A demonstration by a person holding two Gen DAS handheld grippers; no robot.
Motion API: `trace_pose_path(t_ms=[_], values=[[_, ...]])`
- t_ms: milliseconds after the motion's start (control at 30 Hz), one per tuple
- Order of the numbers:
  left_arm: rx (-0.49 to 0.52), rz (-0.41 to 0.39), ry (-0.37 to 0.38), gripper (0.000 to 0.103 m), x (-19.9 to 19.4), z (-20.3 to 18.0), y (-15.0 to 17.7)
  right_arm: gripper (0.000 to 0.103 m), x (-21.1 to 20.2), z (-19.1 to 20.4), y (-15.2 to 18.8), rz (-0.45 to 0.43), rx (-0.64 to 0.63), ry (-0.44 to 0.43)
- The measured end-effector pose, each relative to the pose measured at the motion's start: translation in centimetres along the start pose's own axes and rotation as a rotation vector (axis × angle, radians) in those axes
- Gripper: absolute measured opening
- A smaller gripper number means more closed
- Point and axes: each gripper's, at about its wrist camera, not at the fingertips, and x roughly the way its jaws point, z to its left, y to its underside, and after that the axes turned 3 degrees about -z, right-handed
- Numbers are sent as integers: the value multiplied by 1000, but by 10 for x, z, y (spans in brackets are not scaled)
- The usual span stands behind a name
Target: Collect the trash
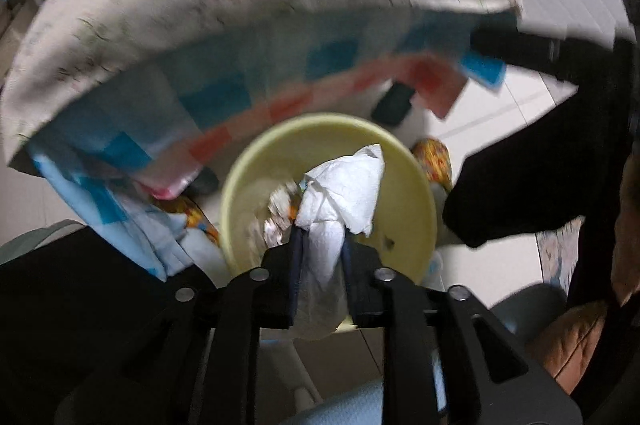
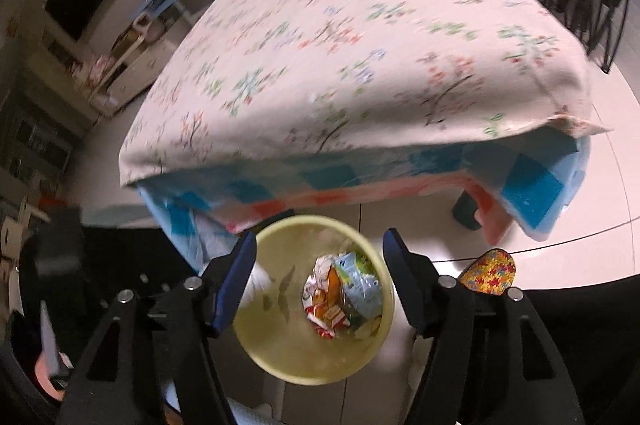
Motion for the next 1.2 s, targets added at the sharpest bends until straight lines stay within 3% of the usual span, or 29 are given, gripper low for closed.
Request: trace_pose_path(t_ms=[133,267,400,567,700,867,1200], values=[[48,20,-16,43,3,-9,2,70,-7,-4,-5,-43,20,4],[48,15,-47,54,0,-7,2,72,-9,-3,-8,-61,27,5],[16,-40,-115,64,-11,-2,-4,72,-16,0,-9,-101,14,9],[-67,-239,-232,82,-50,9,-16,80,-41,12,-14,-258,-45,73],[-129,-408,-332,96,-81,15,-23,90,-68,23,-16,-436,-81,148],[-149,-506,-424,96,-98,19,-31,91,-74,27,-18,-497,-97,151],[-204,-605,-423,96,-116,26,-31,91,-73,30,-15,-499,-99,143]])
